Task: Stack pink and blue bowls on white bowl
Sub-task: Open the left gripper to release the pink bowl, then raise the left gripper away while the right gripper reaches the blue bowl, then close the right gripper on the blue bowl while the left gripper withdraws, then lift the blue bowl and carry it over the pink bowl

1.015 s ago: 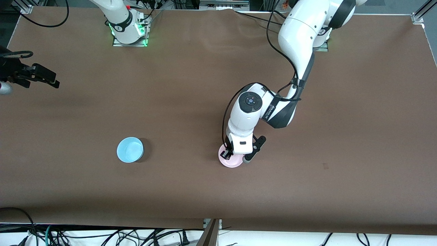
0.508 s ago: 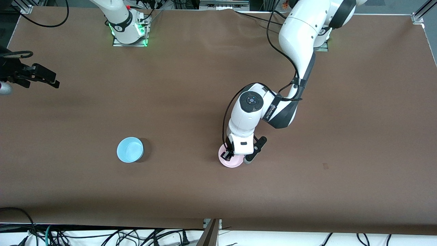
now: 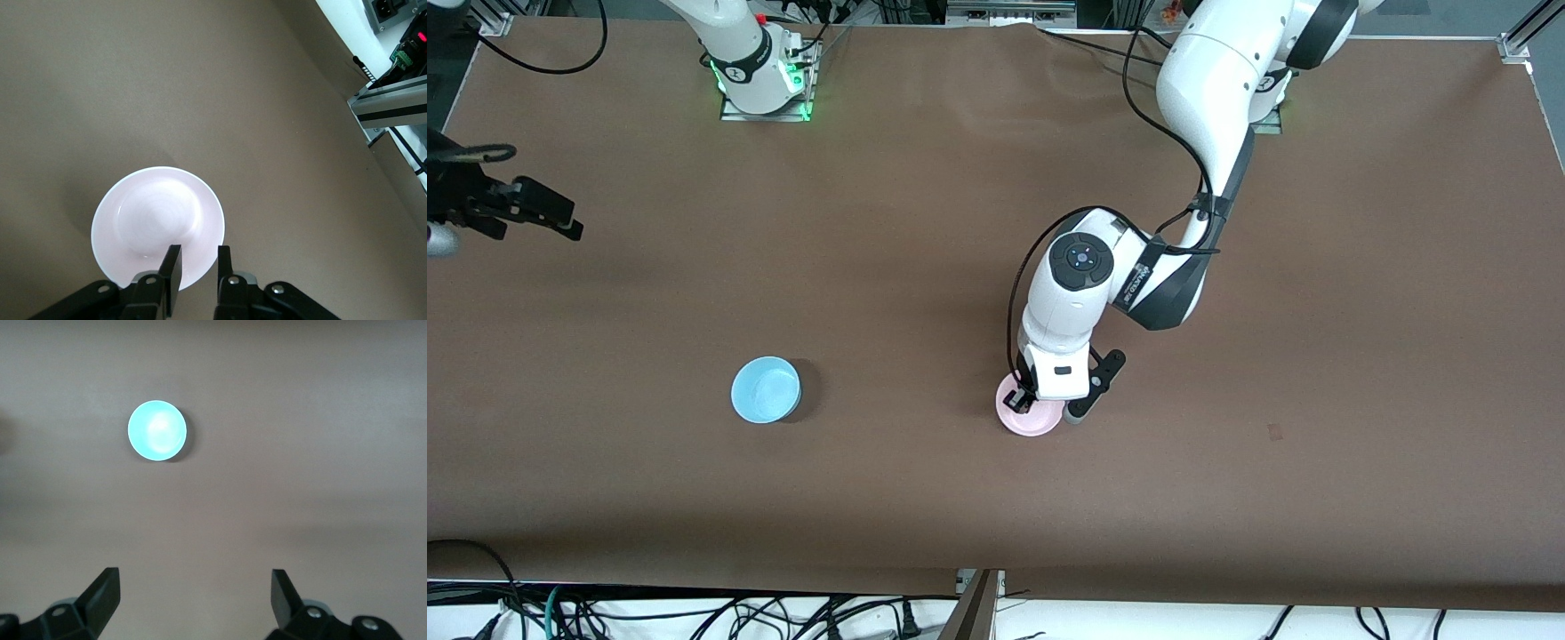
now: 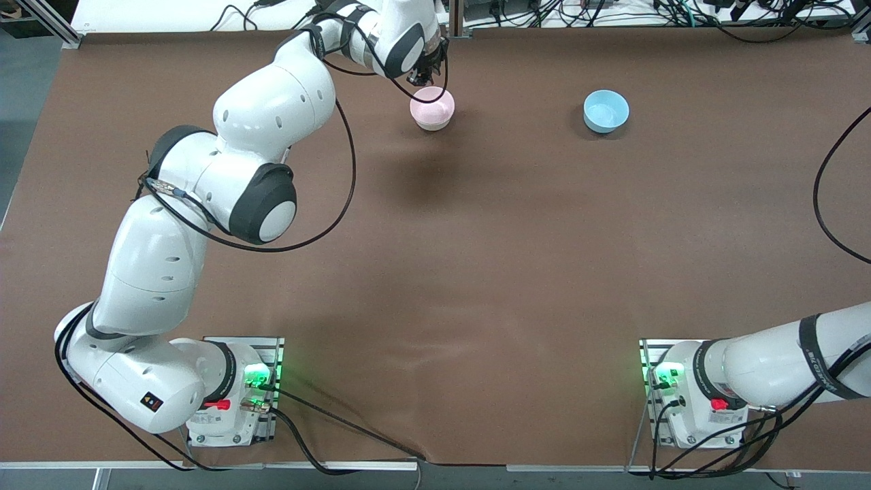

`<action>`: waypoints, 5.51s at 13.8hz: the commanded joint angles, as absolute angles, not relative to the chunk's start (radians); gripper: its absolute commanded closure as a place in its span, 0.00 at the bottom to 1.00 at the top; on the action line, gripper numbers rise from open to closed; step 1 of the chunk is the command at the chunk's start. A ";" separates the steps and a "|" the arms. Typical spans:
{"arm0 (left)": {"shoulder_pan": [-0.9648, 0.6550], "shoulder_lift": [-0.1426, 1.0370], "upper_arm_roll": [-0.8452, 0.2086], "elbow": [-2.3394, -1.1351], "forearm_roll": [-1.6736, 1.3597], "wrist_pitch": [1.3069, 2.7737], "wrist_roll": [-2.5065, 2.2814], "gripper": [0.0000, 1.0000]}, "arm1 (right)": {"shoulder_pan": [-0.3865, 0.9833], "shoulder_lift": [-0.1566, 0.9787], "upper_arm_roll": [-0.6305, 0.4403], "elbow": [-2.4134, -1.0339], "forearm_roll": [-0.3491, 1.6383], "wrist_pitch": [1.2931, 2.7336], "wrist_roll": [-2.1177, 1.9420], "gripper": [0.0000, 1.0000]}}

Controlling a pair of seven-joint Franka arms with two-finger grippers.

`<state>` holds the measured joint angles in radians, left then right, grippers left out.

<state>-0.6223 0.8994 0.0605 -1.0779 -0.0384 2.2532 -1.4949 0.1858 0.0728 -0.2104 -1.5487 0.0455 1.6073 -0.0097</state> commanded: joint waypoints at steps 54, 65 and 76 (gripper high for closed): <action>-0.104 0.172 0.048 -1.512 -0.094 1.687 0.003 0.51 | 0.325 0.719 -0.156 -1.485 0.347 2.180 0.104 1.00; -0.132 0.199 0.028 -1.516 0.002 1.744 0.002 0.38 | 0.566 0.753 -0.061 -1.270 0.342 2.203 0.820 1.00; -0.129 0.204 0.028 -1.519 0.003 1.746 0.002 0.38 | 0.669 0.951 -0.063 -1.080 0.333 2.336 1.052 1.00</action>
<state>-0.1311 0.2081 0.0281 -1.5113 -0.0166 1.7318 -0.0133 0.6676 0.9326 -0.0579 -1.1215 0.3342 2.3427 1.0242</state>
